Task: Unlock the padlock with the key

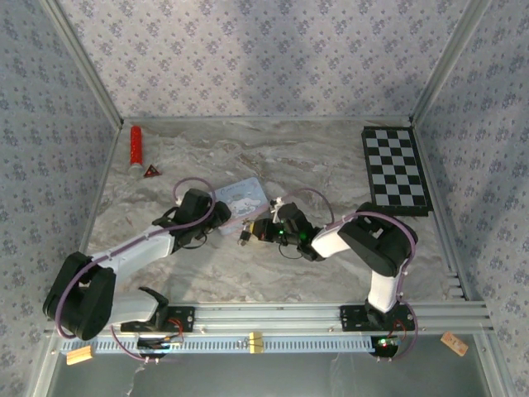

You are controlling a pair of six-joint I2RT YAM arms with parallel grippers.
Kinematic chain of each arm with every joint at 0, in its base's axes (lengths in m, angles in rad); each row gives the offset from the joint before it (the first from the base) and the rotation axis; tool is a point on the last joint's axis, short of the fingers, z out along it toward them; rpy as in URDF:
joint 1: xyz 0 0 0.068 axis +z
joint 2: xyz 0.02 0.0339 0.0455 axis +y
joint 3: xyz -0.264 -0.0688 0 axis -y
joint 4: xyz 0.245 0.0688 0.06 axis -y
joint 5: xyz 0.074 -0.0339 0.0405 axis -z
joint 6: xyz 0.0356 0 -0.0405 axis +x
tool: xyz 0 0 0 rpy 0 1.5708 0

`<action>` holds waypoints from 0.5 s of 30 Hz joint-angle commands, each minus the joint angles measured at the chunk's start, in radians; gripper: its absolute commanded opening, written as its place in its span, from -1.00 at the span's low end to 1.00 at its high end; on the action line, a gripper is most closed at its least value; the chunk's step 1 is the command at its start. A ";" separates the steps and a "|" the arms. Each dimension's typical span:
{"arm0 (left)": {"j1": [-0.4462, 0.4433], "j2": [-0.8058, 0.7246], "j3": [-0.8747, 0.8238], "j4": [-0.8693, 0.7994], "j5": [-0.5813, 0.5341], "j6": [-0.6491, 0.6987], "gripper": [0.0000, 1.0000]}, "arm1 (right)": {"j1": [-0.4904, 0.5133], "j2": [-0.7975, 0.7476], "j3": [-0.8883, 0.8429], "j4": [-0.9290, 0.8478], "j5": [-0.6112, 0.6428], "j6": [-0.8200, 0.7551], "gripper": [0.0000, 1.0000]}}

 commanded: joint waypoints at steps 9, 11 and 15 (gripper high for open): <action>-0.112 -0.024 -0.053 -0.043 -0.122 -0.159 0.55 | -0.005 -0.028 -0.047 0.111 0.084 0.183 -1.00; -0.115 -0.037 -0.061 -0.043 -0.138 -0.176 0.56 | -0.005 -0.047 -0.066 0.112 0.110 0.191 -1.00; -0.115 -0.051 -0.058 -0.057 -0.159 -0.184 0.58 | -0.010 -0.070 -0.101 0.136 0.133 0.214 -1.00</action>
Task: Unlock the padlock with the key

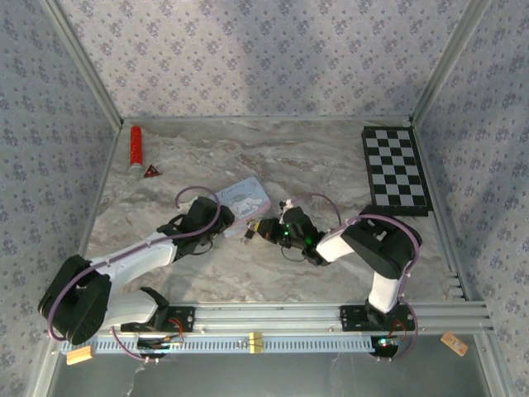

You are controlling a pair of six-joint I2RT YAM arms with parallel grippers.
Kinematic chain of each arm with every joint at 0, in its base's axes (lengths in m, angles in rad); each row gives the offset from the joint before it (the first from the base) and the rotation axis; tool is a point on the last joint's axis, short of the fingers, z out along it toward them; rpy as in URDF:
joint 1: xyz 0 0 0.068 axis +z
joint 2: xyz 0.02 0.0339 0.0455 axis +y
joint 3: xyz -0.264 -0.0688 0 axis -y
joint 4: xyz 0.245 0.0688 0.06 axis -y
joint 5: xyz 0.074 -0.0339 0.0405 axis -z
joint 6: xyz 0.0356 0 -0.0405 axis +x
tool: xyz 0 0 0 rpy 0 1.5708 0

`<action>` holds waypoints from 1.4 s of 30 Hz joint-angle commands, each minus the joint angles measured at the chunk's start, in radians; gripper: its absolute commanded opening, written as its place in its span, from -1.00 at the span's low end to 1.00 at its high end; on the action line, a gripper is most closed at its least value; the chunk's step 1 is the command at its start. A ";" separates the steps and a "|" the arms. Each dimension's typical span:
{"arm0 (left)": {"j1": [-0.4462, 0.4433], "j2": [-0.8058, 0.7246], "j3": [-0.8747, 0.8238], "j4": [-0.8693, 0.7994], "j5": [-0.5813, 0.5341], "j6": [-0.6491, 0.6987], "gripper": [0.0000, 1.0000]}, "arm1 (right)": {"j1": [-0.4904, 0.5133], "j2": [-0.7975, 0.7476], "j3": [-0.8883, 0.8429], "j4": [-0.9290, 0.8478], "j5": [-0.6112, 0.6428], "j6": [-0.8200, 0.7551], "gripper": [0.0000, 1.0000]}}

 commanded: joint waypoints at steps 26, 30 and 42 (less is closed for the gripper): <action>-0.034 0.007 0.013 -0.071 -0.034 -0.036 0.58 | -0.040 -0.024 -0.035 0.087 0.064 0.107 -1.00; -0.030 0.009 0.020 -0.073 -0.041 -0.023 0.59 | -0.044 -0.025 -0.048 0.085 0.063 0.103 -1.00; 0.059 0.137 0.129 -0.088 0.001 0.132 0.61 | -0.054 -0.155 -0.133 -0.042 0.098 0.030 -1.00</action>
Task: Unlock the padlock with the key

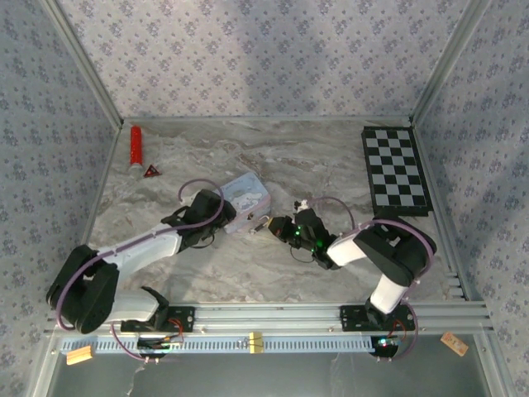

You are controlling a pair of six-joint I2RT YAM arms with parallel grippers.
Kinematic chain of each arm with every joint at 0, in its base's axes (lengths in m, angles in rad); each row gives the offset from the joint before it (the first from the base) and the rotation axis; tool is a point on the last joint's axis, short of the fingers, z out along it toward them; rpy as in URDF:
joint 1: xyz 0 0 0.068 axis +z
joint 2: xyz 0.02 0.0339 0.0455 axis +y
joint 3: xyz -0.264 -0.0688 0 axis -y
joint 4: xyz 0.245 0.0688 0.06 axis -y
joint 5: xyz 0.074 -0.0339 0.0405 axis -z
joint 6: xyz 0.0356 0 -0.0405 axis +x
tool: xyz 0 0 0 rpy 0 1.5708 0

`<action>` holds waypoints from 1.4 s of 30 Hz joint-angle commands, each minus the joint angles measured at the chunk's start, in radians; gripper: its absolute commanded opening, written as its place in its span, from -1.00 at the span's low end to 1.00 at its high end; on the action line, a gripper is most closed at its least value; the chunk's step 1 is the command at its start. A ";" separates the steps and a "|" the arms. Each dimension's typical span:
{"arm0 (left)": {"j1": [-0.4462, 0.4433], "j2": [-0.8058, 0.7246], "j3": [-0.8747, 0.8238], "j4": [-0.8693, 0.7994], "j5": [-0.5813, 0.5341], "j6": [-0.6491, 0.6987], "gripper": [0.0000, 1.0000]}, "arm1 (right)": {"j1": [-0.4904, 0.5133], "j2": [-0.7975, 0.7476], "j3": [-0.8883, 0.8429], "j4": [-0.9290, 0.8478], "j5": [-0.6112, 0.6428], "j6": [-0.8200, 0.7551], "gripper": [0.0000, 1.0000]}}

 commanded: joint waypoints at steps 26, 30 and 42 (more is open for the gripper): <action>0.173 0.461 0.459 -0.133 0.108 0.466 0.59 | -0.157 -0.595 -0.091 -0.704 0.091 -0.304 -0.43; 0.184 0.510 0.522 -0.162 0.109 0.508 0.59 | -0.176 -0.716 -0.080 -0.853 0.129 -0.373 -0.20; 0.209 0.577 0.673 -0.249 0.058 0.597 0.62 | -0.239 -0.884 -0.084 -1.042 0.165 -0.455 0.25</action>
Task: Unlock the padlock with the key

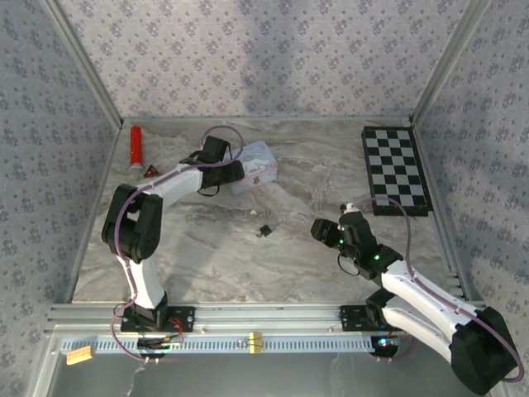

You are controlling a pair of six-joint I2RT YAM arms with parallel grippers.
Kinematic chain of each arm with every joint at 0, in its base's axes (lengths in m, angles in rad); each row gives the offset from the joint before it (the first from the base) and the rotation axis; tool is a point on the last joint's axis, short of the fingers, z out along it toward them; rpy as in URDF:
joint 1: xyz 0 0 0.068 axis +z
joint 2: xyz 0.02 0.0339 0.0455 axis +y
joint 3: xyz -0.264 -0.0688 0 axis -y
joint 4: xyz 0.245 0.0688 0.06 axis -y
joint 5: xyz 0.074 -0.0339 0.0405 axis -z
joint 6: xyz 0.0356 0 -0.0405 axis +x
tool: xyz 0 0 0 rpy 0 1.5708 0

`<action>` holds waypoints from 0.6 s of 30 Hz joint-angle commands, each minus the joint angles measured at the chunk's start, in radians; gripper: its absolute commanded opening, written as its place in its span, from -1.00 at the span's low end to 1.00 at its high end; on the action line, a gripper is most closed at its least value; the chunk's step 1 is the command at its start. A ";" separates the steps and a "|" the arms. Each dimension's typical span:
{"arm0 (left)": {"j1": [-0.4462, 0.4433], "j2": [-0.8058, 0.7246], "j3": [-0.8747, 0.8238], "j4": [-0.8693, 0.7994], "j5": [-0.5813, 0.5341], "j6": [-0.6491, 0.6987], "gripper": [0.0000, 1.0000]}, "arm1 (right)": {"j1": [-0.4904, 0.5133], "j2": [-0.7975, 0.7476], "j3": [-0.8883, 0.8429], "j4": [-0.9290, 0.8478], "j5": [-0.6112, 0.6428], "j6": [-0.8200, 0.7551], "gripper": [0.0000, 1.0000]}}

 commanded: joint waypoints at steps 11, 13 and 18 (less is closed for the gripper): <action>0.014 -0.214 0.022 -0.189 -0.117 0.140 0.73 | -0.026 -0.053 0.142 -0.188 0.104 -0.255 0.66; 0.014 -0.326 -0.050 -0.170 -0.168 0.156 0.75 | -0.028 -0.056 0.171 -0.186 0.144 -0.332 0.78; 0.015 -0.611 -0.308 -0.026 -0.418 0.210 1.00 | -0.028 -0.060 0.206 -0.110 0.264 -0.463 0.98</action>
